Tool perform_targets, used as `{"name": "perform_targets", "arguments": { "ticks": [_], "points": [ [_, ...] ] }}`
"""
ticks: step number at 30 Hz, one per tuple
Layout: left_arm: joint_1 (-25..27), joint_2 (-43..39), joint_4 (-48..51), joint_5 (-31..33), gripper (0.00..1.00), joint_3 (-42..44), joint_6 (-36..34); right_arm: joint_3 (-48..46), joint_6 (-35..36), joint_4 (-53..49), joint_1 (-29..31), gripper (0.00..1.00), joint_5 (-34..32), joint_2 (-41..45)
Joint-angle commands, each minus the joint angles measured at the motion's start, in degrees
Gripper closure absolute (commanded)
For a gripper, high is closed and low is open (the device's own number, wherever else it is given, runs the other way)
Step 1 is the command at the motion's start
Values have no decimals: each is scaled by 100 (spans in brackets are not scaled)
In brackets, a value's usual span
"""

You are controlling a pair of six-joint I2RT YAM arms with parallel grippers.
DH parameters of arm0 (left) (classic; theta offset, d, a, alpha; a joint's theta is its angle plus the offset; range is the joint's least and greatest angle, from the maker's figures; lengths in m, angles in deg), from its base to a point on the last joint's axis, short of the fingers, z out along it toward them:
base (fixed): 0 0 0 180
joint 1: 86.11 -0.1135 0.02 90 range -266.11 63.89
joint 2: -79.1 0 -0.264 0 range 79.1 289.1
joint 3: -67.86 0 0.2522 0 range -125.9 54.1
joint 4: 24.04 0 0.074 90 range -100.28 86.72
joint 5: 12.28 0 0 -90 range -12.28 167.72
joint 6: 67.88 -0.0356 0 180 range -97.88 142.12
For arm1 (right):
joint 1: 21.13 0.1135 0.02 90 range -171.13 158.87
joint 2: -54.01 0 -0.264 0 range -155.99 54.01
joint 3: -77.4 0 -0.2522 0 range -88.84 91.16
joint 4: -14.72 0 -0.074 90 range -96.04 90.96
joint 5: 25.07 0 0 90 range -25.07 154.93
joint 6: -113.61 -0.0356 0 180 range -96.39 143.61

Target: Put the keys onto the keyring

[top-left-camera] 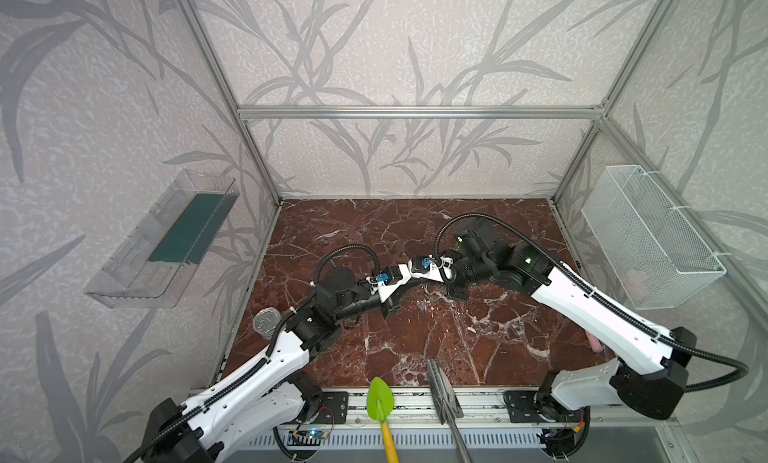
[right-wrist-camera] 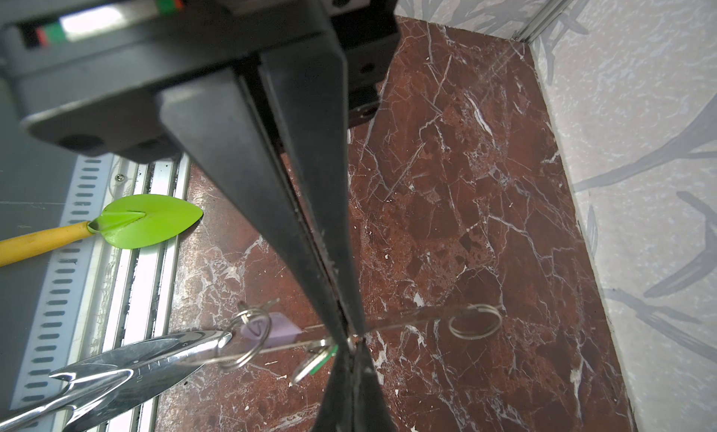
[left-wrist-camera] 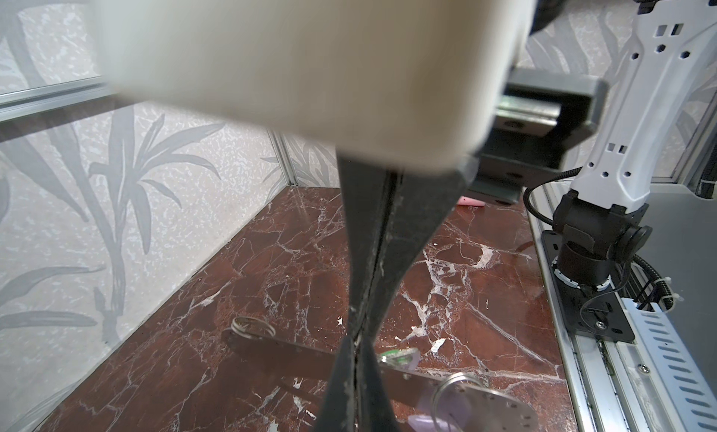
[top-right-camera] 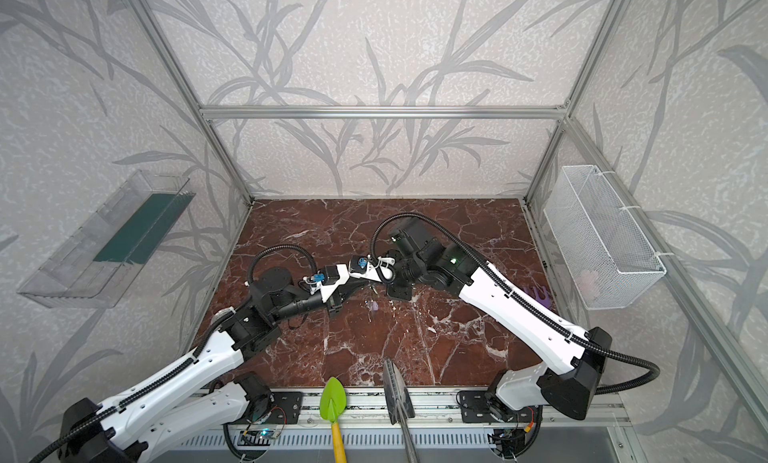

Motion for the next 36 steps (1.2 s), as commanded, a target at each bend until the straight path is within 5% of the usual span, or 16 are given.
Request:
{"name": "perform_targets", "arguments": {
  "ticks": [1,11,19,36],
  "points": [
    [9,66,157,21,100,-180,-94,-85,-128,449,64,100,235,303],
    [11,19,-419,57,100,18,36,-441,-424,846,60,100,116,501],
    [12,-4,-890,107,100,228,218,-754,-628,1173,62,80,-214,698],
    [-11,-234,-1636,176,100,616,542,-2012,-1495,2214,53,68,-200,1561]
  ]
}}
